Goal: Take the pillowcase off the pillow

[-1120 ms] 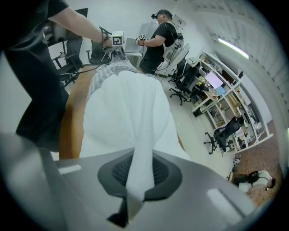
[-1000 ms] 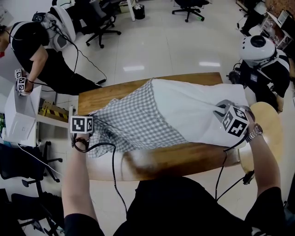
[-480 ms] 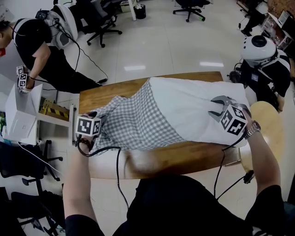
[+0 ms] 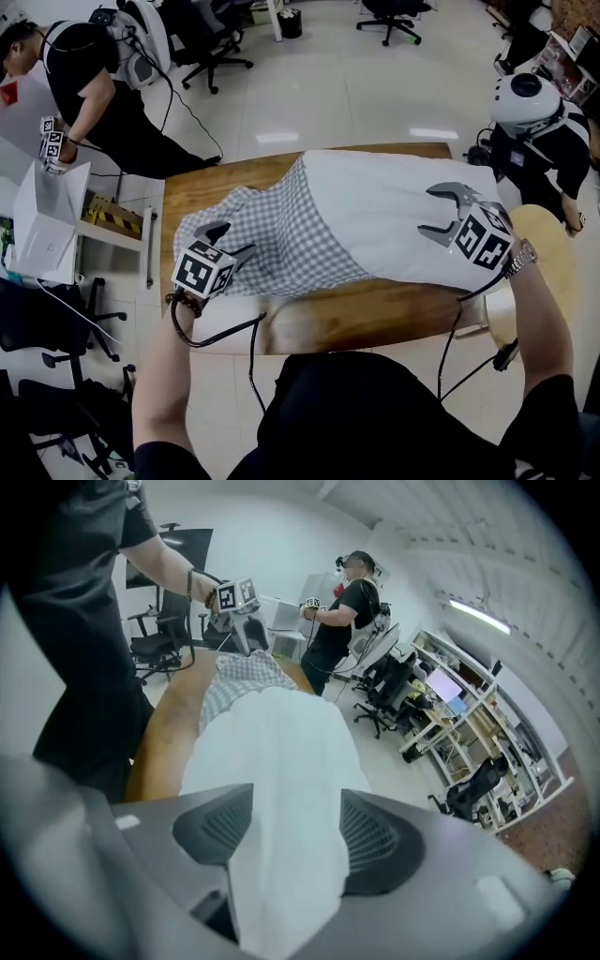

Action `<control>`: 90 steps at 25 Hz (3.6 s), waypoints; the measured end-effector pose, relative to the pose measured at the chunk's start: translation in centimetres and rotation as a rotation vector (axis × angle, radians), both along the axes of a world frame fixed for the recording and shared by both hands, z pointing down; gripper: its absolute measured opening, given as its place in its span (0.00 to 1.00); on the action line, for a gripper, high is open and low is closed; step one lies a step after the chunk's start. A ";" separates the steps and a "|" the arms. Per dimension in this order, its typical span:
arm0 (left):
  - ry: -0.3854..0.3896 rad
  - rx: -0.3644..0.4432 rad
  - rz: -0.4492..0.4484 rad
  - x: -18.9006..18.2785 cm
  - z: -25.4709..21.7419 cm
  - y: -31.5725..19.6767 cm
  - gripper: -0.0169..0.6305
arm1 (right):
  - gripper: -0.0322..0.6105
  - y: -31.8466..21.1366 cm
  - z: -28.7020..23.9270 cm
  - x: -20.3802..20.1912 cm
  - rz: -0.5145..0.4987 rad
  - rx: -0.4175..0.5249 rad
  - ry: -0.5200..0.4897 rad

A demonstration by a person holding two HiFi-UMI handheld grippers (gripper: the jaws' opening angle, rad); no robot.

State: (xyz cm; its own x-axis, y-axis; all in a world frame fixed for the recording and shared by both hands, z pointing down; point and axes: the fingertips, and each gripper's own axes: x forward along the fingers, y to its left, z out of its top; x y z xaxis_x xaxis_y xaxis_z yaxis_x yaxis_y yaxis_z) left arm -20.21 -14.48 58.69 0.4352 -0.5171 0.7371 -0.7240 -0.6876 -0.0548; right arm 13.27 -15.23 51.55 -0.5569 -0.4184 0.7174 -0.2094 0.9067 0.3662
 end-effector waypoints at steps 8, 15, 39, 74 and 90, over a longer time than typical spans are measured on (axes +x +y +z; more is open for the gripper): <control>-0.035 0.003 0.134 5.2 2.6 5.7 0.56 | 0.58 3.4 1.2 -4.5 -0.082 -0.016 0.015; -0.094 -0.043 0.153 7.3 7.4 9.9 0.57 | 0.59 6.8 3.7 -7.7 -0.162 -0.018 0.049; -0.329 -0.148 -0.017 2.7 16.6 10.3 0.04 | 0.09 6.9 13.0 -6.3 -0.144 0.194 0.341; -0.363 -0.155 -0.254 -8.8 14.3 13.6 0.07 | 0.16 8.3 13.1 4.4 0.015 0.114 0.332; -0.276 -0.077 -0.088 -0.7 7.5 7.8 0.37 | 0.43 9.5 2.9 2.8 -0.091 -0.094 0.242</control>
